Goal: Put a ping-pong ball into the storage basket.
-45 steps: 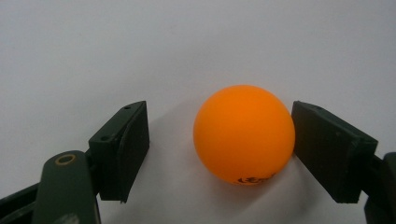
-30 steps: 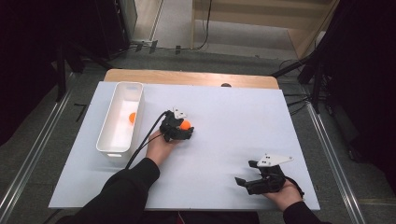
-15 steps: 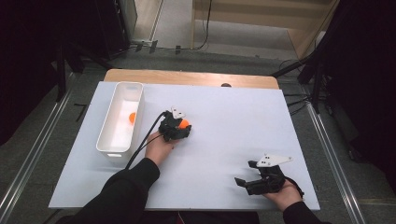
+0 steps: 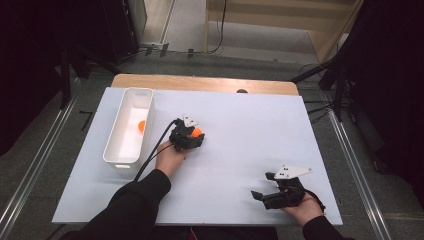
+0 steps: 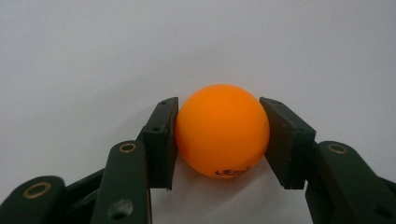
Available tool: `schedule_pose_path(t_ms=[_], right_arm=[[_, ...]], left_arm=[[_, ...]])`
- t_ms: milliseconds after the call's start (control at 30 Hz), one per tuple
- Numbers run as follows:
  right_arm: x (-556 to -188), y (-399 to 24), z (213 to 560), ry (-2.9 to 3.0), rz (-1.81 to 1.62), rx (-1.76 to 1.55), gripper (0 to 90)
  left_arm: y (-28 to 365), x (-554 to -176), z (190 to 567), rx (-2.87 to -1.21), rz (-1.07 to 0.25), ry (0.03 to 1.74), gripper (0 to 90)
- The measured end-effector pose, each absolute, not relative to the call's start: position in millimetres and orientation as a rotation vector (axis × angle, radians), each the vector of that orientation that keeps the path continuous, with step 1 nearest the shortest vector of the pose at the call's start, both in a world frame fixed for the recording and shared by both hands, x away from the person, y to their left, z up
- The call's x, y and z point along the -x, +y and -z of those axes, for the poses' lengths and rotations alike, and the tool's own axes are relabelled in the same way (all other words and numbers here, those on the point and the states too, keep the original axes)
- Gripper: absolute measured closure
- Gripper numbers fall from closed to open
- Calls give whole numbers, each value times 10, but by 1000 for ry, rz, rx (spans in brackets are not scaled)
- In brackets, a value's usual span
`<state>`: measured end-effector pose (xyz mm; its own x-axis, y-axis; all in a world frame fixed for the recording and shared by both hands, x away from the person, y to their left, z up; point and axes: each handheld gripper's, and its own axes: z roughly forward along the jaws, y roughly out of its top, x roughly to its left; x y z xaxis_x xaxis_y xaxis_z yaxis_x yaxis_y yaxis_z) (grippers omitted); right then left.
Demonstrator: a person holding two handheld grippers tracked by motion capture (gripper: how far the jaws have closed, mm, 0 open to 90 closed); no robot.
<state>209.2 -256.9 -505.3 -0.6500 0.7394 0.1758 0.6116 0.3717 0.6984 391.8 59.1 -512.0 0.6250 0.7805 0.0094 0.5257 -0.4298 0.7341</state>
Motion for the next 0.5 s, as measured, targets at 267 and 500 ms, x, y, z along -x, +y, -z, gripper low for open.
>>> schedule_pose_path(t_ms=[267, 500], right_arm=[[-2091, -2567, 5053, 2462, -1142, -1223, 117], [-2088, -2563, 5053, 2463, -1147, -1221, 117]], left_arm=[[609, -3921, 5115, -2127, -441, 1012, 502], [610, -3901, 5103, -2093, -396, 992, 503]])
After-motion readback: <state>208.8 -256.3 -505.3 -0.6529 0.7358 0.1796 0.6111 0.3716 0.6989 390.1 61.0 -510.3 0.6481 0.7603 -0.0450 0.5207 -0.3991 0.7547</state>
